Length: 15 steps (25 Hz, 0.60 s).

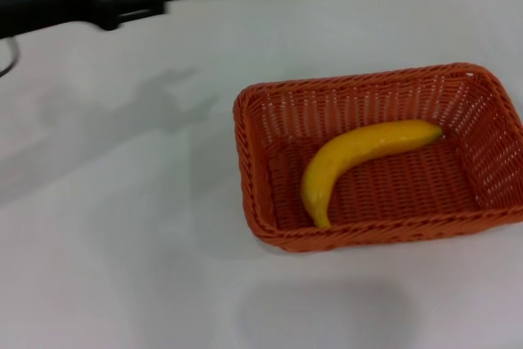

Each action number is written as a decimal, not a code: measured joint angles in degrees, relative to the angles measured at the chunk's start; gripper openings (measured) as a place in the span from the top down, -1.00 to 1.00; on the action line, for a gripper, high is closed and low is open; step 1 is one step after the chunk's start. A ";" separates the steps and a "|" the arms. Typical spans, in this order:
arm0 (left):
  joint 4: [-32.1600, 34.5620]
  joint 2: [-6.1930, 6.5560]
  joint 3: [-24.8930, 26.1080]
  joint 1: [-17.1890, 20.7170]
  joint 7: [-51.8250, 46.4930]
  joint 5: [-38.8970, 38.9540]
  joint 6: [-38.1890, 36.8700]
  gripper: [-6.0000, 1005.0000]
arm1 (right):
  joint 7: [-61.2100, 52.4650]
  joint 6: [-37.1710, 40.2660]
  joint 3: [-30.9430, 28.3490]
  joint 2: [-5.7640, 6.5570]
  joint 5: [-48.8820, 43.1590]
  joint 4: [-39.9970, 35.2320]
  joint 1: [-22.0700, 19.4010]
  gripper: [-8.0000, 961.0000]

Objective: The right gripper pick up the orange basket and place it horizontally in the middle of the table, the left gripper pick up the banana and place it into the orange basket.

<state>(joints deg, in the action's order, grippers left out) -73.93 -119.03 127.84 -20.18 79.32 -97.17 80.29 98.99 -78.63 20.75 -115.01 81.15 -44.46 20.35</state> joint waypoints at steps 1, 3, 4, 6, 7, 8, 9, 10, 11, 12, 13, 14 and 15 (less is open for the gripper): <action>0.18 -0.03 0.34 0.82 0.95 0.95 0.00 -0.39 | 1.86 0.02 -0.01 0.00 1.24 1.02 -0.11 -0.63; 1.50 -0.15 1.87 4.80 5.15 4.97 -0.07 -0.39 | 6.90 -0.09 -0.01 -0.01 5.43 4.26 -0.59 -0.63; 2.50 -0.20 2.61 6.45 6.90 6.59 -0.10 -0.39 | 10.42 -0.26 -0.02 -0.01 8.17 6.44 -1.03 -0.63; 5.55 -0.21 4.41 9.75 11.53 10.98 -0.05 -0.39 | 16.76 -0.69 -0.01 -0.01 13.00 10.52 -1.84 -0.63; 7.65 -0.23 5.40 11.12 13.99 13.02 0.14 -0.39 | 19.63 -0.90 -0.01 -0.02 14.76 12.27 -2.24 -0.63; 9.54 -0.22 6.18 12.36 16.58 15.10 0.37 -0.39 | 22.57 -1.27 -0.02 0.01 16.73 14.59 -2.72 -0.63; 11.21 -0.23 6.81 13.46 19.11 16.90 0.56 -0.39 | 25.02 -1.56 -0.07 0.04 18.22 16.33 -3.12 -0.63; 13.62 -0.24 7.44 14.69 22.24 18.91 0.70 -0.39 | 26.74 -1.70 -0.07 0.06 19.25 17.84 -3.45 -0.63; 15.34 -0.23 7.96 15.45 24.69 20.50 0.86 -0.39 | 28.53 -1.75 -0.10 0.10 20.39 19.52 -3.75 -0.63; 17.71 -0.23 8.68 16.32 27.66 22.24 1.21 -0.39 | 29.88 -1.77 -0.10 0.11 21.13 20.67 -3.99 -0.63; 19.73 -0.23 9.53 16.71 30.22 23.48 1.75 -0.39 | 31.50 -1.77 -0.11 0.14 22.07 22.35 -4.27 -0.63; 21.65 -0.24 10.32 17.02 32.20 24.50 2.23 -0.39 | 32.98 -1.72 -0.16 0.15 22.80 23.72 -4.46 -0.63; 24.52 -0.23 11.62 17.25 34.93 26.12 3.11 -0.39 | 33.85 -1.68 -0.22 0.15 23.16 24.55 -4.54 -0.63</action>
<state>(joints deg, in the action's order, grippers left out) -49.40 -119.26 139.46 -2.93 114.25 -71.04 83.40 132.85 -80.31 20.53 -114.86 104.31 -19.92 15.81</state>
